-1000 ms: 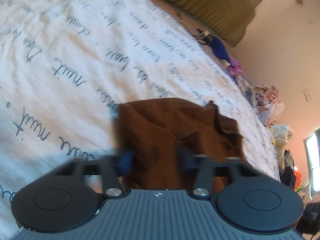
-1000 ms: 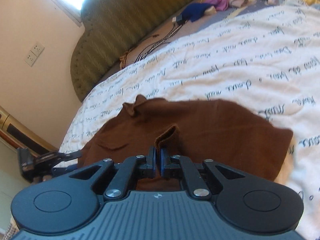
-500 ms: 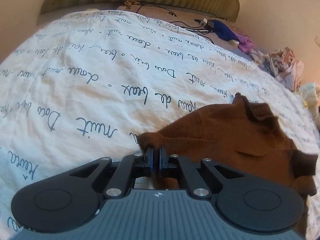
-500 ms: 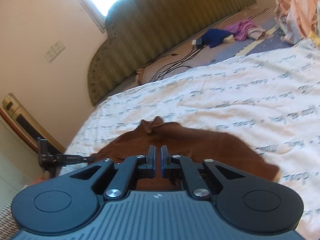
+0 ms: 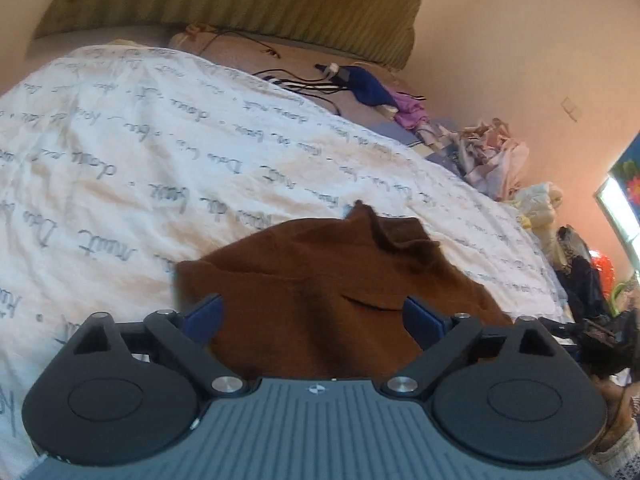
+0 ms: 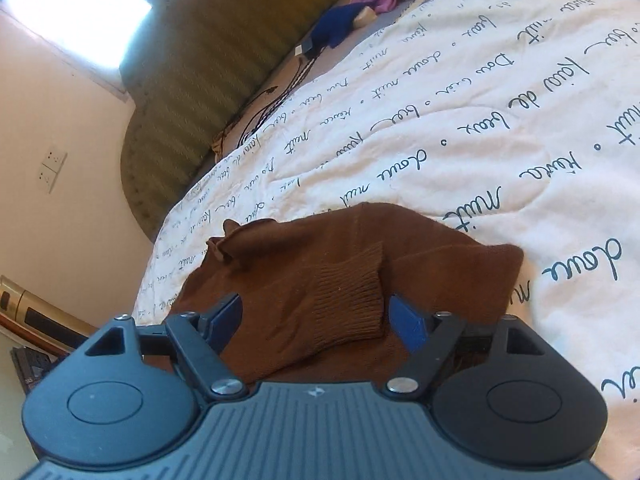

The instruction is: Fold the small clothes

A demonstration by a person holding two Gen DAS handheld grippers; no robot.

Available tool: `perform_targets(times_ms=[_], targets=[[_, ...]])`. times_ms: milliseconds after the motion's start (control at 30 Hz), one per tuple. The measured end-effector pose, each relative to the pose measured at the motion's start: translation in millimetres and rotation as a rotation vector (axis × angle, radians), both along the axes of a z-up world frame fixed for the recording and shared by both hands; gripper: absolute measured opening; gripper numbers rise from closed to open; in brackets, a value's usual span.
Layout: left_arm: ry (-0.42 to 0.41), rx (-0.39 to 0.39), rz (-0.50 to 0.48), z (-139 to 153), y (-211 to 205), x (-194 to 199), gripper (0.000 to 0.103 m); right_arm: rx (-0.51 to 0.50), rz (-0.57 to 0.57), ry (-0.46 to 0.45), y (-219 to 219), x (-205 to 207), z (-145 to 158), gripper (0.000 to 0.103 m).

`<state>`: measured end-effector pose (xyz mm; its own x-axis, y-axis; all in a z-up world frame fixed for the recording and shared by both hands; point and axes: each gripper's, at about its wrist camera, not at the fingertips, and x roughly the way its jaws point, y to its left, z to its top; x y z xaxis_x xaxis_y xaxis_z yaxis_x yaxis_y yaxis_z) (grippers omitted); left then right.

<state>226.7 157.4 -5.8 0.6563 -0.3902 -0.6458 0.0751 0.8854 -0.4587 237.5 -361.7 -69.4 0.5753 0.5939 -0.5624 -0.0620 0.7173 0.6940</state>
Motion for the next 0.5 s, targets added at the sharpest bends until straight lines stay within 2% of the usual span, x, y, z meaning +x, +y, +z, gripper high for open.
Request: perform_targets(times_ms=[67, 100, 167, 233, 300, 333, 367, 400, 467, 500], targets=[[-0.003, -0.038, -0.059, -0.9, -15.9, -0.8, 0.096, -0.024, -0.023, 0.027, 0.3, 2.3, -5.0, 0.081], [0.0, -0.027, -0.065, -4.7, -23.9, 0.9, 0.096, -0.007, -0.025, 0.032, 0.2, 4.5, -8.8, 0.081], [0.037, 0.008, -0.052, -19.8, -33.4, 9.1, 0.095, 0.001, -0.013, 0.062, 5.2, 11.7, -17.0, 0.081], [0.096, 0.006, -0.035, -43.1, -31.8, 20.0, 0.092, -0.021, -0.014, 0.069, 13.4, 18.4, -22.5, 0.081], [0.147, 0.047, 0.041, -64.0, -24.0, 25.6, 0.065, -0.023, -0.006, 0.048, 21.2, 22.9, -23.2, 0.079], [0.127, 0.073, 0.061, -65.9, -19.6, 24.0, 0.043, -0.04, 0.006, 0.041, 27.0, 24.8, -22.6, 0.074], [0.137, 0.101, 0.082, -65.9, -14.4, 24.2, 0.015, -0.083, 0.009, 0.037, 33.1, 25.7, -20.2, 0.032], [0.158, 0.091, 0.103, -66.9, -5.5, 24.5, 0.013, -0.134, 0.005, 0.046, 38.7, 26.5, -17.4, 0.009], [0.187, 0.03, 0.116, -69.9, 13.8, 24.7, 0.016, -0.151, 0.011, 0.012, 45.8, 24.5, -8.9, 0.008], [0.192, 0.023, 0.113, -70.3, 18.2, 24.4, 0.016, -0.152, 0.015, -0.012, 47.9, 21.3, -2.8, 0.008]])
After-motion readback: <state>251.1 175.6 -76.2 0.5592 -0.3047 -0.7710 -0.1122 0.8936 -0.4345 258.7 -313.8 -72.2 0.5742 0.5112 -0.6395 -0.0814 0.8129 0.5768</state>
